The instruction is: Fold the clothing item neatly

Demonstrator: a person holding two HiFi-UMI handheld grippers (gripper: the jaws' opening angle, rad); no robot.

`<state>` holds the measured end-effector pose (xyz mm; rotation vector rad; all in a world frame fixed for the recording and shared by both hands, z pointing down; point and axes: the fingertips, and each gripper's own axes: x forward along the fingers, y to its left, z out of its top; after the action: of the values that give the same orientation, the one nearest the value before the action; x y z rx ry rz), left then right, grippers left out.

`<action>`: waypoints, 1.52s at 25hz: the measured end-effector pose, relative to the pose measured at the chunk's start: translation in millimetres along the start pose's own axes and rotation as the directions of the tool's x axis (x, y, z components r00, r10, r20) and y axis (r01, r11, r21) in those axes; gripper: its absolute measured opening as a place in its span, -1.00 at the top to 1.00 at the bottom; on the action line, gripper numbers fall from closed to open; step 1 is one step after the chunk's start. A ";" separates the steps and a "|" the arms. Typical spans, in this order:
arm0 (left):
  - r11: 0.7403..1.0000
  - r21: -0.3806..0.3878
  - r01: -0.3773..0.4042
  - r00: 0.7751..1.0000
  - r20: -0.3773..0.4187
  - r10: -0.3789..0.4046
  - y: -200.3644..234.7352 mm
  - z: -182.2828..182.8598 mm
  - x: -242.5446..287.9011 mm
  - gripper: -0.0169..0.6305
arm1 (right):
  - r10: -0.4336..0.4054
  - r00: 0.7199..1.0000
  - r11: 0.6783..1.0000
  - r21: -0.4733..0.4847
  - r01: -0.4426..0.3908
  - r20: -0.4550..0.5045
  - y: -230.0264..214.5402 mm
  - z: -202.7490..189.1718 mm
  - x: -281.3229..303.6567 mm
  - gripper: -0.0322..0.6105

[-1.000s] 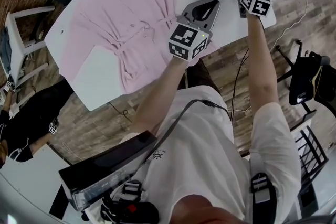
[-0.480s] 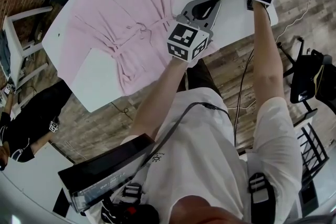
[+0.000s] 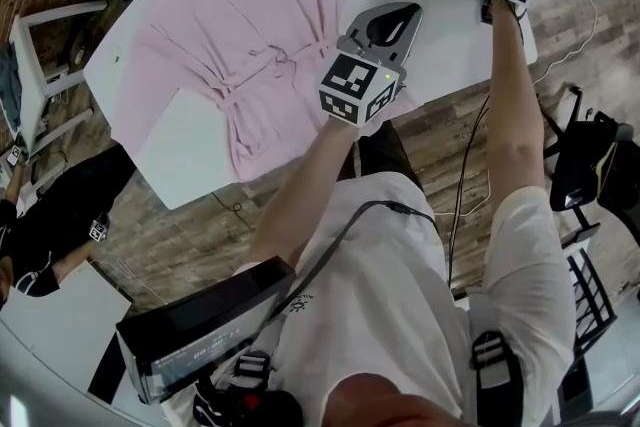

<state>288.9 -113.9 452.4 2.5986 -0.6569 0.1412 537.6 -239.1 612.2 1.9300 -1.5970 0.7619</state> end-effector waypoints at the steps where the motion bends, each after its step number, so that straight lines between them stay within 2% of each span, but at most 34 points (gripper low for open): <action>1: 1.000 -0.001 -0.002 1.000 0.000 0.002 2.9 0.8 -0.9 0.94 | -0.004 1.000 1.000 0.004 0.004 -0.003 0.4 0.4 0.5 0.52; 6: 1.000 -0.003 -0.006 1.000 0.000 0.006 10.5 2.0 -4.3 0.94 | 0.017 1.000 0.998 0.058 -0.017 -0.006 6.9 -2.0 2.1 0.64; 12: 1.000 -0.006 -0.013 1.000 0.006 0.013 12.0 5.3 -10.8 0.94 | 0.019 1.000 1.000 0.021 -0.019 0.005 11.6 -1.1 -4.4 0.73; 20: 1.000 0.006 -0.008 1.000 0.013 0.008 12.4 11.3 -13.5 0.94 | 0.035 0.996 0.999 -0.013 -0.034 0.087 18.5 21.1 -21.5 0.74; 30: 0.999 0.030 -0.016 0.999 0.041 0.014 9.6 26.2 -26.5 0.94 | 0.109 0.971 0.991 -0.103 -0.089 0.212 51.6 58.1 -49.9 0.74; 38: 0.999 0.034 -0.031 0.998 0.057 0.029 15.6 32.8 -45.2 0.94 | 0.153 0.954 0.977 -0.186 -0.107 0.257 85.4 80.2 -69.1 0.74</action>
<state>241.3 -121.7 420.2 2.6358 -0.7200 0.0899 451.0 -261.9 509.8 1.8803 -1.9023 0.4065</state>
